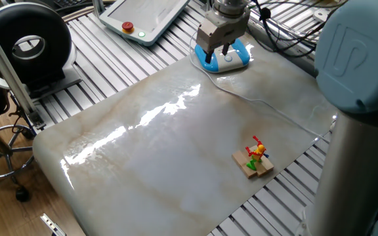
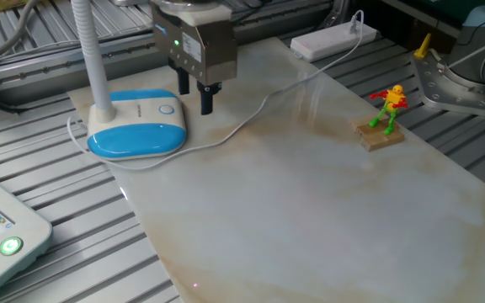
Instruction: Turn off the desk lamp by pressing the button
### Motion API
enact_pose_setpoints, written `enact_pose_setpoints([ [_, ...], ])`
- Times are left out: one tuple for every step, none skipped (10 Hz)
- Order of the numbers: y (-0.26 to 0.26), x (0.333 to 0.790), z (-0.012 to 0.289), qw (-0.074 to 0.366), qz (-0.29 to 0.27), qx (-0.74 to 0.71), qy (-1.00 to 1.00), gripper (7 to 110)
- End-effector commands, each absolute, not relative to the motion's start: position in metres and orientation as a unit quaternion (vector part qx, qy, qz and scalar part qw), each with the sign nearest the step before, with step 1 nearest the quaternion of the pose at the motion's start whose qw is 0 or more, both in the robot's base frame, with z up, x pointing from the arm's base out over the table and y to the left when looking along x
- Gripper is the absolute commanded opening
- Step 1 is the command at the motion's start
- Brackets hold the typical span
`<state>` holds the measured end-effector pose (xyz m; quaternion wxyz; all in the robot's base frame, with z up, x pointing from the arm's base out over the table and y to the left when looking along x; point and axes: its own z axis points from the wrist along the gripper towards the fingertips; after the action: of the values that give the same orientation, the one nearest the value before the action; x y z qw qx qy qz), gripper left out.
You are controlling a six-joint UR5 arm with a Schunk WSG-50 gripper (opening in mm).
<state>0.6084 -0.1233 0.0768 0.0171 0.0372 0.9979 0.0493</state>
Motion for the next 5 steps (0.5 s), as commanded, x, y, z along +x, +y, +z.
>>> enact_pose_setpoints([
  [-0.0927, 0.6101, 0.0872, 0.024, 0.059, 0.101, 0.993, 66],
  [-0.0920, 0.6104, 0.0878, 0.025, 0.058, 0.100, 0.993, 66],
  [-0.0937, 0.6114, 0.0874, 0.026, 0.056, 0.095, 0.994, 66],
  [-0.0979, 0.6123, 0.0857, 0.026, 0.049, 0.089, 0.994, 66],
  [-0.0987, 0.6126, 0.0849, 0.026, 0.047, 0.089, 0.995, 66],
])
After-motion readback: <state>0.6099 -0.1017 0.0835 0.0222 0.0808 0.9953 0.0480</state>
